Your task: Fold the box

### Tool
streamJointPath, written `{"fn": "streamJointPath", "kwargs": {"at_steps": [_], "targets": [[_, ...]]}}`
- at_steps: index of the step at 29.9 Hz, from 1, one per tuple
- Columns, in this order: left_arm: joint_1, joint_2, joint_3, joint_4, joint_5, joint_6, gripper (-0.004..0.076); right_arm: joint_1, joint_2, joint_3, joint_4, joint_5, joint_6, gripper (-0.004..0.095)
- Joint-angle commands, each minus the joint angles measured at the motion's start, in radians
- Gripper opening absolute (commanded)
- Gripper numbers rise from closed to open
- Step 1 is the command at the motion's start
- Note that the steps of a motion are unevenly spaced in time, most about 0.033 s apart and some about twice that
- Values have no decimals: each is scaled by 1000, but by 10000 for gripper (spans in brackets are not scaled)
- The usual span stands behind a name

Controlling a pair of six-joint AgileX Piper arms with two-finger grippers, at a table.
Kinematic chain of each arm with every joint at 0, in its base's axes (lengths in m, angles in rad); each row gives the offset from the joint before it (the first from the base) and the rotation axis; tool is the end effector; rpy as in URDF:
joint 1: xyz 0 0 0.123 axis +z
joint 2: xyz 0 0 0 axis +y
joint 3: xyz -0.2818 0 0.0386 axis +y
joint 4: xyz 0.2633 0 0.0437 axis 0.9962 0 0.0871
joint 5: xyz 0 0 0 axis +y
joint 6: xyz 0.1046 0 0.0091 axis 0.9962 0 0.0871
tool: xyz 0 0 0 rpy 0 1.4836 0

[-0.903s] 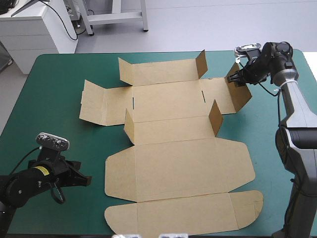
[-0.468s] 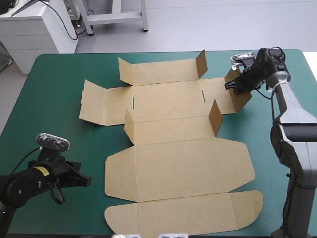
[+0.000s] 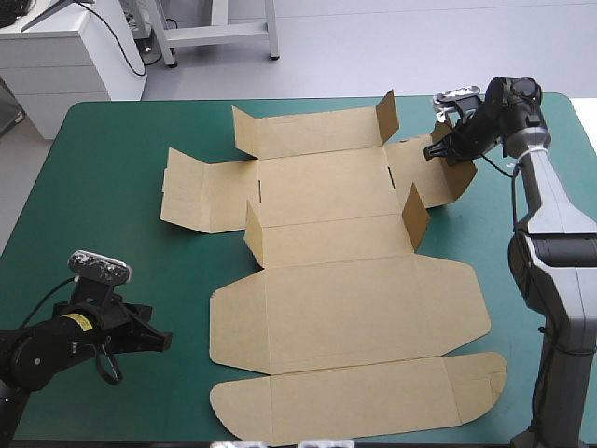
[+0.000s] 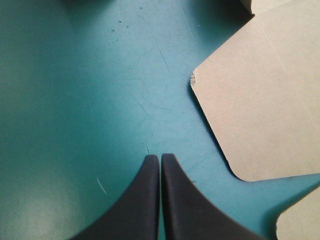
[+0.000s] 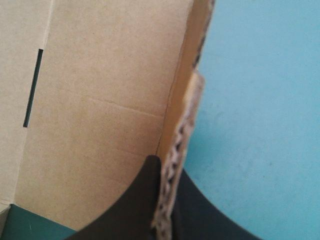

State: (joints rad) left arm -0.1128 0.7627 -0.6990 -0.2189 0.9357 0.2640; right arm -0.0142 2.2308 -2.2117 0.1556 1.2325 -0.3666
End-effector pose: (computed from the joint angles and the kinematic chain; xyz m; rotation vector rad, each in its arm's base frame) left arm 0.1496 -0.0354 0.2914 0.3766 2.4347 -0.2083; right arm 0.5089 0.0081 0.2653 -0.4468 2.6750 0.1043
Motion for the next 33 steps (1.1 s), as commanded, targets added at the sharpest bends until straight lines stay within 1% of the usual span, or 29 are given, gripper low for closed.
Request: {"fn": "streamJointPath", "kwargs": {"at_steps": [1, 5, 11, 15, 19, 22, 29, 33], "targets": [[-6, -2, -25, -24, -38, -6, -8, 21, -66, -32, 57, 14, -84, -21], [-6, -2, -25, -24, -40, -6, -8, 81, -66, -32, 55, 14, -174, -21], [-6, -2, -25, -24, -41, -5, -8, 191, -66, -36, 27, -7, -253, -21], [-6, -2, -25, -24, -41, -5, -8, 237, -66, -36, 7, -91, -285, -21], [-6, -2, -25, -24, -41, -5, -8, 269, -66, -42, 14, -194, -352, -21], [-6, -2, -25, -24, -41, -5, -8, 295, -66, -69, 16, -220, -383, -21], [-6, -2, -25, -24, -44, -3, -8, 351, -66, -130, 47, -197, -443, -21], [-6, -2, -25, -28, -44, -3, -8, 399, -64, -137, 47, -193, -511, -21]]}}
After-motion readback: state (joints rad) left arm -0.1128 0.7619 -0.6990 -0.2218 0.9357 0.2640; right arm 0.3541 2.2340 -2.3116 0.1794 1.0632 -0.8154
